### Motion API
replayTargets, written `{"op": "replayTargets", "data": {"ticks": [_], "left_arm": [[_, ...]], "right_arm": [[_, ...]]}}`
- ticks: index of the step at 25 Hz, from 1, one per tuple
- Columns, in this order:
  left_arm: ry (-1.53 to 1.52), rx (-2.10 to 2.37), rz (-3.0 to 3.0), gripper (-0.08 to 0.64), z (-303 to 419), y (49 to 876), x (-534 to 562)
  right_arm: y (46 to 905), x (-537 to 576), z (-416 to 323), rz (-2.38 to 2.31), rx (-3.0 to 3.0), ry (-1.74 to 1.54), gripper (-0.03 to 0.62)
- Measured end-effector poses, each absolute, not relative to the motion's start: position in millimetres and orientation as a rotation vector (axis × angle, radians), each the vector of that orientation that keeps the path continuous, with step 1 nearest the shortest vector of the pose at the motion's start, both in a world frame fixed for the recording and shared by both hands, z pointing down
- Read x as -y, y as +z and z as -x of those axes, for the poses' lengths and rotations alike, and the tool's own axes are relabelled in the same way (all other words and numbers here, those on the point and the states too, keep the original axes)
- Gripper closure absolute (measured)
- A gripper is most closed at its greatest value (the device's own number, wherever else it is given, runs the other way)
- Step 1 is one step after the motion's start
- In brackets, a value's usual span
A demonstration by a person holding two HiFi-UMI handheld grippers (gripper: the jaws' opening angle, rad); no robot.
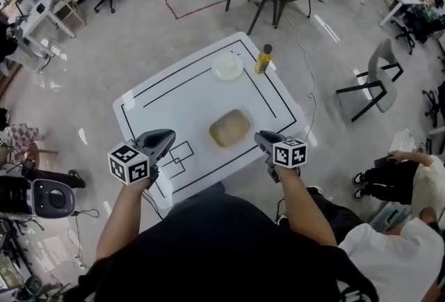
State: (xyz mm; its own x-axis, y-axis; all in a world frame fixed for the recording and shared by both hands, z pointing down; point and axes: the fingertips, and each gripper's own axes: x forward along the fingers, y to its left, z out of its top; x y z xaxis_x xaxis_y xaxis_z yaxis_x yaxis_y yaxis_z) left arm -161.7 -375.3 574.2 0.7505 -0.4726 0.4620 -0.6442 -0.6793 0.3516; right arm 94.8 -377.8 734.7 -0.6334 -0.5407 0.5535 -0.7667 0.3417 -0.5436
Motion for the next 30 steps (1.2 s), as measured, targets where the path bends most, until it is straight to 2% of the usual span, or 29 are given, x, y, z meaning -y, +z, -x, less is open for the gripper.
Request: {"op": "replayTargets", "data": {"ticks": [13, 30], "left_arm": [[0.517, 0.825, -2.397, 0.532, 160, 603, 384], [0.567, 0.783, -2.329, 0.532, 153, 638, 400]], "right_arm": [[794, 386, -87, -1.096, 2.262, 1.263, 0.439], [846, 404, -80, -1.01, 2.203, 1.399, 0.403]]}}
